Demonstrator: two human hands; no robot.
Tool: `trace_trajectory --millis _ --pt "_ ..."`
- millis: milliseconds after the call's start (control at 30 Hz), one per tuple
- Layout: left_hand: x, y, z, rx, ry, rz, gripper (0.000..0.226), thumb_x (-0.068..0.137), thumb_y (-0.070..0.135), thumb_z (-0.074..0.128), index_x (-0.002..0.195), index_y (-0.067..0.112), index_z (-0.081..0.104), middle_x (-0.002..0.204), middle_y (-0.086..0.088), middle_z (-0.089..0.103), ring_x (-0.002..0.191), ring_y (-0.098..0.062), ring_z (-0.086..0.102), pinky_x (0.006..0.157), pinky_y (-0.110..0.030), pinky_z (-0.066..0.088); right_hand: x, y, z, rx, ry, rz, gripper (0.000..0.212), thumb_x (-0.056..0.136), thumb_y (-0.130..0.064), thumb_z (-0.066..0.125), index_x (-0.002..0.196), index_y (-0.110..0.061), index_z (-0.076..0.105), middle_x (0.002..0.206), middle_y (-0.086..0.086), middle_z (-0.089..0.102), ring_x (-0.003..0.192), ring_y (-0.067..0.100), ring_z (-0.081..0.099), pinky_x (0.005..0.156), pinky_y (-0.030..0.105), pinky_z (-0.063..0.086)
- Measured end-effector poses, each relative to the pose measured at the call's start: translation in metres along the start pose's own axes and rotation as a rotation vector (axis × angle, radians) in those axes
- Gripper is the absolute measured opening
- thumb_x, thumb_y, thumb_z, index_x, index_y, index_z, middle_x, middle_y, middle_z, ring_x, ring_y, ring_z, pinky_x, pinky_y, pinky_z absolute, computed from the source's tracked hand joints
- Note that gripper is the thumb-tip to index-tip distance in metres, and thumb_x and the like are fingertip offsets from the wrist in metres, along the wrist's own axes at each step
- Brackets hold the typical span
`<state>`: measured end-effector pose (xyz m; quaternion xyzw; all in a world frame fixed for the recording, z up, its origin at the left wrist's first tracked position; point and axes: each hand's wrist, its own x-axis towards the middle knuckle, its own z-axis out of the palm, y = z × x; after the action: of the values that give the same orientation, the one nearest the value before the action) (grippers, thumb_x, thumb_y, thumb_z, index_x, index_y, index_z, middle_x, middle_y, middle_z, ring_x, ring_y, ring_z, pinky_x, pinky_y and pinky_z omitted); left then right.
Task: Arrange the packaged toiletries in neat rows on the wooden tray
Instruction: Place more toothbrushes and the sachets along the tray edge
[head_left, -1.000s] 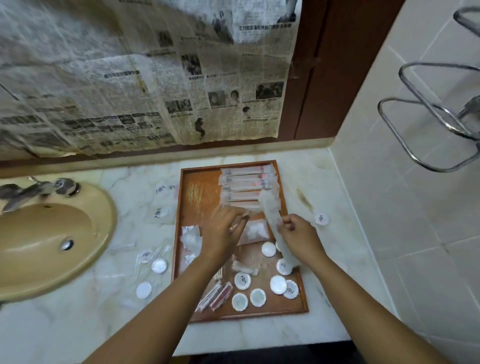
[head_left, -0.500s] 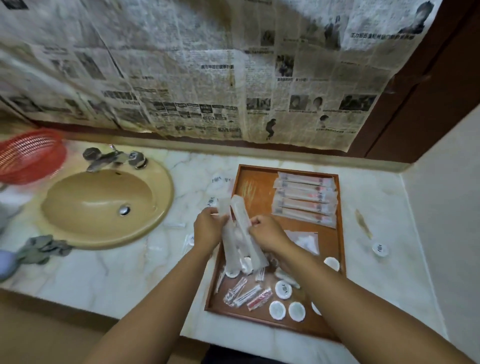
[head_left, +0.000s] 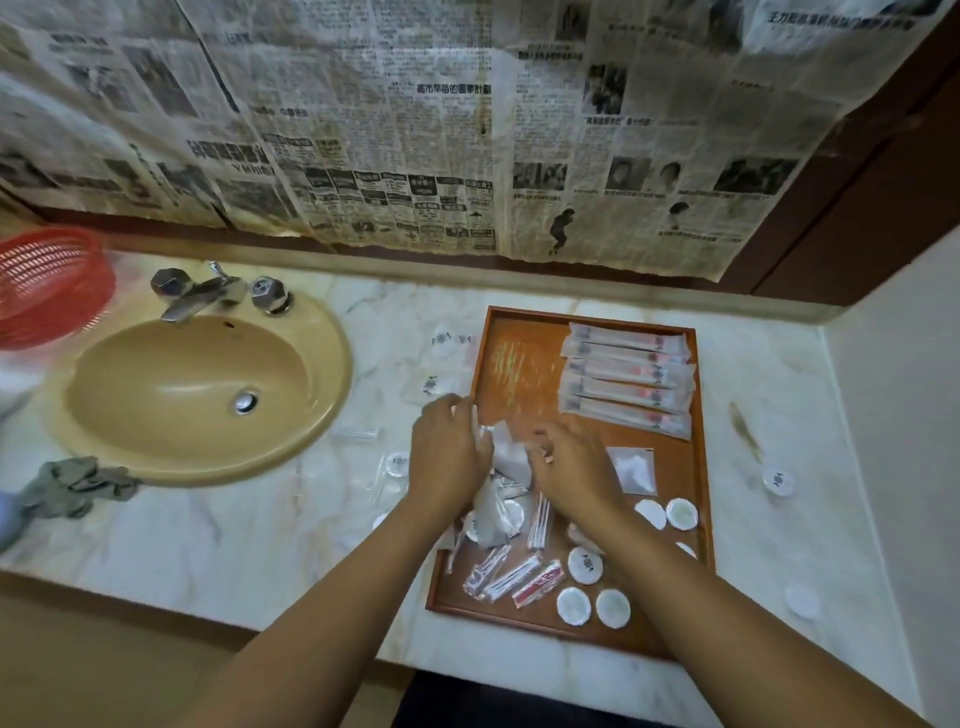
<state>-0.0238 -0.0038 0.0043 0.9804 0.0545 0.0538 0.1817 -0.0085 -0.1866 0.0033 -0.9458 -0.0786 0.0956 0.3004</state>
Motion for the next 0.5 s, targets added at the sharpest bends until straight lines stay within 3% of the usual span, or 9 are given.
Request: trace_trajectory --millis 67,167,233,333,500 --pt "0.000 0.029 0.009 -0.074 -0.106 0.270 0.052 0.091 0.031 0.068 0.137 0.010 0.058 0.136 -0.015 0.057 0.118 -0.033 0.058 0.097 -0.042 0.049 -0.010 0.032 -0.012 -0.111 0.099 0.014 0.037 0.100 -0.032 0.056 0.135 -0.021 0.061 0.138 0.004 0.058 0.127 0.025 0.051 0.106 0.038 0.044" --pt "0.000 0.060 0.033 -0.058 -0.338 0.460 0.048 0.097 0.028 0.058 0.139 0.006 0.053 0.143 -0.019 0.051 0.127 -0.035 0.051 0.103 -0.043 0.044 -0.020 0.072 -0.021 -0.247 -0.011 0.080 0.046 0.105 -0.036 0.045 0.148 -0.019 0.048 0.156 0.008 0.043 0.143 0.029 0.038 0.119 0.041 0.030" --pt "0.000 0.069 0.051 0.060 -0.459 0.499 0.051 0.100 0.032 0.049 0.144 0.005 0.047 0.146 -0.021 0.046 0.134 -0.038 0.044 0.111 -0.044 0.036 -0.025 0.087 -0.024 -0.316 -0.108 0.108 0.051 0.107 -0.040 0.038 0.155 -0.022 0.038 0.165 0.008 0.028 0.150 0.029 0.024 0.123 0.042 0.022" --pt "-0.004 0.069 0.072 0.291 -0.573 0.473 0.066 0.104 0.044 0.035 0.158 0.009 0.022 0.164 -0.022 0.019 0.150 -0.041 0.018 0.123 -0.051 0.016 -0.036 0.097 -0.022 -0.380 -0.210 0.174 0.056 0.106 -0.051 0.028 0.160 -0.034 0.023 0.170 0.004 0.008 0.155 0.030 0.006 0.125 0.053 0.013" --pt "-0.018 0.066 0.077 0.332 -0.581 0.451 0.067 0.106 0.048 0.025 0.162 0.015 0.007 0.168 -0.019 0.001 0.155 -0.037 0.001 0.125 -0.053 0.003 -0.056 0.105 -0.013 -0.380 -0.206 0.182 0.062 0.100 -0.058 0.013 0.159 -0.040 0.021 0.170 0.003 0.010 0.155 0.029 0.007 0.120 0.059 0.019"
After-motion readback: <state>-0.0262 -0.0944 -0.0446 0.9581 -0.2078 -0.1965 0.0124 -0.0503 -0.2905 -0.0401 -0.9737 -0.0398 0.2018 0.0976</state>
